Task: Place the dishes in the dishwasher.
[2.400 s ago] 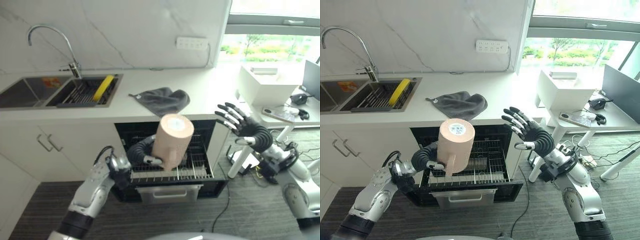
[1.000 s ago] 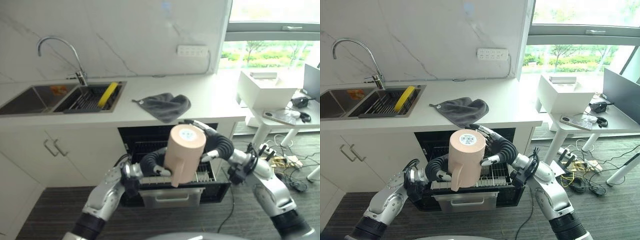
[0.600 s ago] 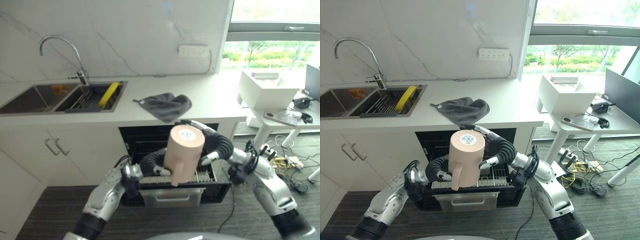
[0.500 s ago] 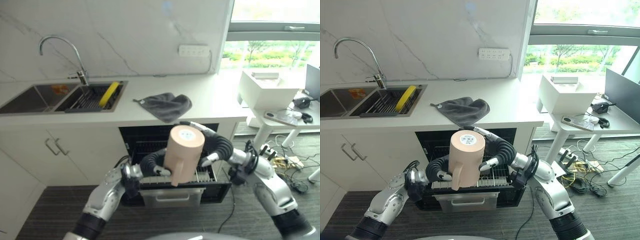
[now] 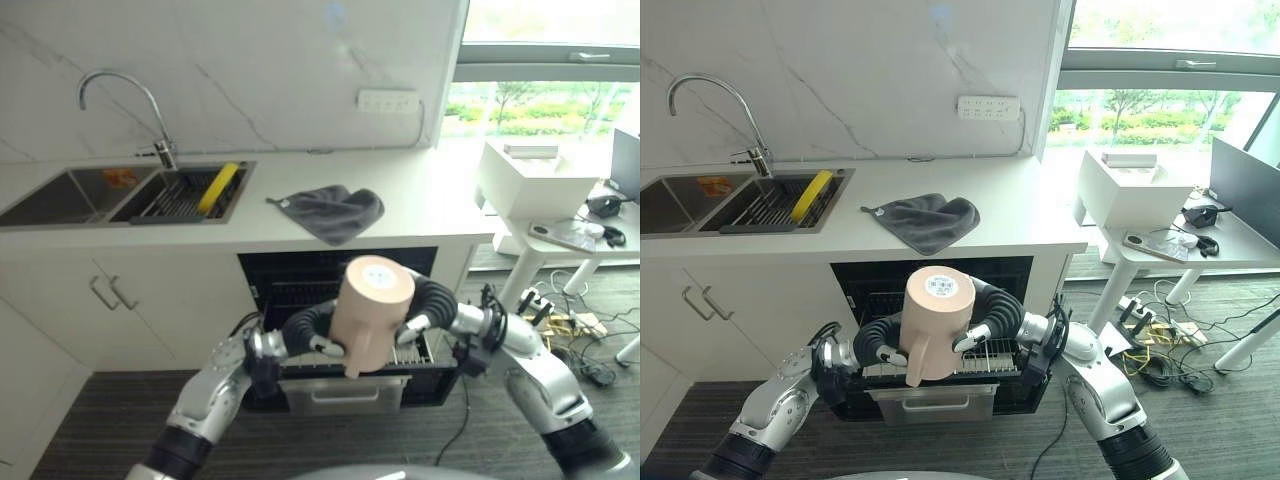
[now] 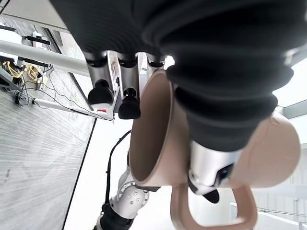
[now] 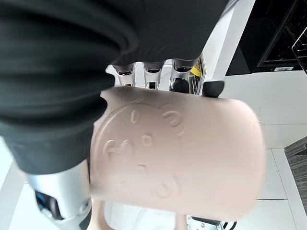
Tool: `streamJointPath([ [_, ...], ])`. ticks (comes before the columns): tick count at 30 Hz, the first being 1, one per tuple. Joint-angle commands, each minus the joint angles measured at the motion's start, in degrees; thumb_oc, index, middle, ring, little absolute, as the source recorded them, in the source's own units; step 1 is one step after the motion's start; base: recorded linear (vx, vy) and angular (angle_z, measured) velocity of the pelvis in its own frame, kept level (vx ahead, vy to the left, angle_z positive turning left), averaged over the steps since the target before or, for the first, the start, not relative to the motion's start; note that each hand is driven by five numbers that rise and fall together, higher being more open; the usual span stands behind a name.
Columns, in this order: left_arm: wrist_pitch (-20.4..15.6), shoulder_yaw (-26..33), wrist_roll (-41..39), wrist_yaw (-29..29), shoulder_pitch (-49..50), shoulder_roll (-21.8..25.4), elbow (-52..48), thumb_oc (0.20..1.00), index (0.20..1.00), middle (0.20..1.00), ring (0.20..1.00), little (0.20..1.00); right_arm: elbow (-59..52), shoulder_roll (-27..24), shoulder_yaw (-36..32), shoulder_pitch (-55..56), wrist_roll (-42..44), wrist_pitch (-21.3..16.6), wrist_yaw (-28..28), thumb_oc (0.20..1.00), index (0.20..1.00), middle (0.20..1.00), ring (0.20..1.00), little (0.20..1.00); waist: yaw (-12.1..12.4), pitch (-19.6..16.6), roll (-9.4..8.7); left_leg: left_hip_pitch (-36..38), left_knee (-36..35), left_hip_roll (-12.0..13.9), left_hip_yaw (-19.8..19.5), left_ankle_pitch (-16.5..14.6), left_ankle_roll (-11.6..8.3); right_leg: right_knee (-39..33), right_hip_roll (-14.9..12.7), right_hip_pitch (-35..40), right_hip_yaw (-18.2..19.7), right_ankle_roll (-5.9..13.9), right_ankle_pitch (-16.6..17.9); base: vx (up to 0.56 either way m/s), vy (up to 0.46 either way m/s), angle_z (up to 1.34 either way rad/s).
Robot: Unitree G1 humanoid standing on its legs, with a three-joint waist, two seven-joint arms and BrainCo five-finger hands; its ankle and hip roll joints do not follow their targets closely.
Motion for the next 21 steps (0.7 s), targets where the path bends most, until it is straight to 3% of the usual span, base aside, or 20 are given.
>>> streamJointPath([
  [1, -3.05, -0.67, 0.72, 0.86, -7.06, 0.30, -0.04, 0.200, 0.200, 0.200, 0.200, 0.200, -4.70, 0.66, -0.52, -7.60, 2.76, -1.12, 0.77, 1.000, 1.000, 1.000, 1.000, 1.000, 0.59, 3.60, 0.58, 2.51, 0.38, 3.01, 0.12, -4.59, -0.58, 0.40, -3.09, 4.17, -2.34, 3.61, -6.14, 0.00, 0.000, 0.00],
  [15, -3.83, -0.81, 3.02, 2.07, -7.16, 0.62, 0.62, 0.200, 0.200, 0.200, 0.200, 0.200, -5.40, 1.46, 0.15, -8.60, 3.39, -0.59, 1.35, 1.000, 1.000, 1.000, 1.000, 1.000, 0.91, 3.58, 0.68, 2.39, 0.38, 3.10, 0.12, -4.42, -0.55, 0.40, -3.08, 4.22, -2.48, 3.55, -6.20, 0.00, 0.000, 0.00],
  [16, -3.69, -0.70, 2.95, 1.99, -7.03, 0.58, 0.45, 0.200, 0.200, 0.200, 0.200, 0.200, -5.63, 1.28, 0.07, -8.47, 3.35, -0.67, 1.67, 0.376, 0.376, 0.376, 0.376, 0.376, 0.94, 3.55, 0.63, 2.36, 0.38, 3.08, 0.07, -4.41, -0.54, 0.40, -3.08, 4.22, -2.42, 3.56, -6.19, 0.00, 0.000, 0.00],
  [17, -3.70, -0.72, 2.94, 2.14, -7.12, 0.39, 0.51, 0.200, 0.200, 0.200, 0.200, 0.200, -5.71, 1.19, 0.26, -8.42, 2.64, -0.88, 2.11, 0.200, 0.200, 0.200, 0.200, 0.200, 0.92, 3.59, 0.62, 2.35, 0.38, 3.07, 0.01, -4.40, -0.54, 0.40, -3.09, 4.21, -2.43, 3.57, -6.16, 0.00, 0.000, 0.00],
  [21, -4.11, -0.52, 2.45, 2.03, -7.25, 0.77, 0.49, 0.200, 0.200, 0.200, 0.200, 0.200, -6.05, -0.06, 0.97, -8.74, 0.45, -0.27, 3.77, 0.200, 0.200, 0.200, 0.200, 0.200, 1.02, 3.61, 0.47, 2.40, 0.38, 3.08, 0.01, -4.32, -0.61, 0.40, -3.14, 4.37, -2.62, 3.54, -6.19, 0.00, 0.000, 0.00],
])
